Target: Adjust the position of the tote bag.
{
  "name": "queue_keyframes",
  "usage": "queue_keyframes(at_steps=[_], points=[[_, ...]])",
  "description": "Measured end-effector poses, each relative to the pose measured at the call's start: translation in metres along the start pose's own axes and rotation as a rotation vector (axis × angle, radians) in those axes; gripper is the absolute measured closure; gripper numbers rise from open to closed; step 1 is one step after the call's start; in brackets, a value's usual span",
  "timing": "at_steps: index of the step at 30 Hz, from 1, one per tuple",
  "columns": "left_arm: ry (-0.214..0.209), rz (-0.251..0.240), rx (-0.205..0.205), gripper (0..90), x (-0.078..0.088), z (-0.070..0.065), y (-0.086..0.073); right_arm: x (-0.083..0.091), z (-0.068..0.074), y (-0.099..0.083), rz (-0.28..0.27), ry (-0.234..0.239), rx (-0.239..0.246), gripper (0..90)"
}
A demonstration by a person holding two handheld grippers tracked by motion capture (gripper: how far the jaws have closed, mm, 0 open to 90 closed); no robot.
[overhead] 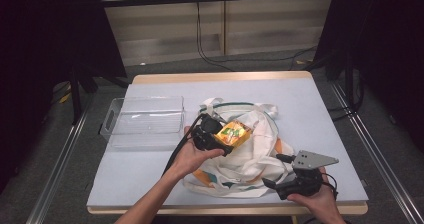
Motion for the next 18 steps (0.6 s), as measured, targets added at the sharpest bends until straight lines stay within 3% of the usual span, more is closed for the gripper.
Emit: queue_keyframes(at_steps=[2, 10, 14, 18], points=[[-0.02, 0.04, 0.001, 27.3, 0.0, 0.0, -0.001, 0.0, 0.0, 0.0, -0.003, -0.002, 0.0, 10.2], [-0.018, 0.171, -0.057, 27.3, -0.001, 0.008, -0.003, 0.0, 0.001, -0.001, 0.006, -0.001, 0.002, 9.8], [-0.027, 0.206, -0.063, 27.3, -0.001, 0.01, -0.001, 0.0, 0.001, -0.001, 0.006, -0.001, 0.001, 9.8], [-0.037, 0.246, -0.037, 27.3, -0.003, 0.013, 0.0, -0.001, 0.001, -0.001, 0.007, 0.005, 0.003, 8.9]])
Point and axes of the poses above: each handheld gripper's, and its own axes: x roughly backward along the jaws, y roughly out of its top, z roughly to its left, the point moved 8 cm from there along -x, roughly forward along the jaws, and after that the axes turned 3 degrees about -z, right-handed, at the moved point
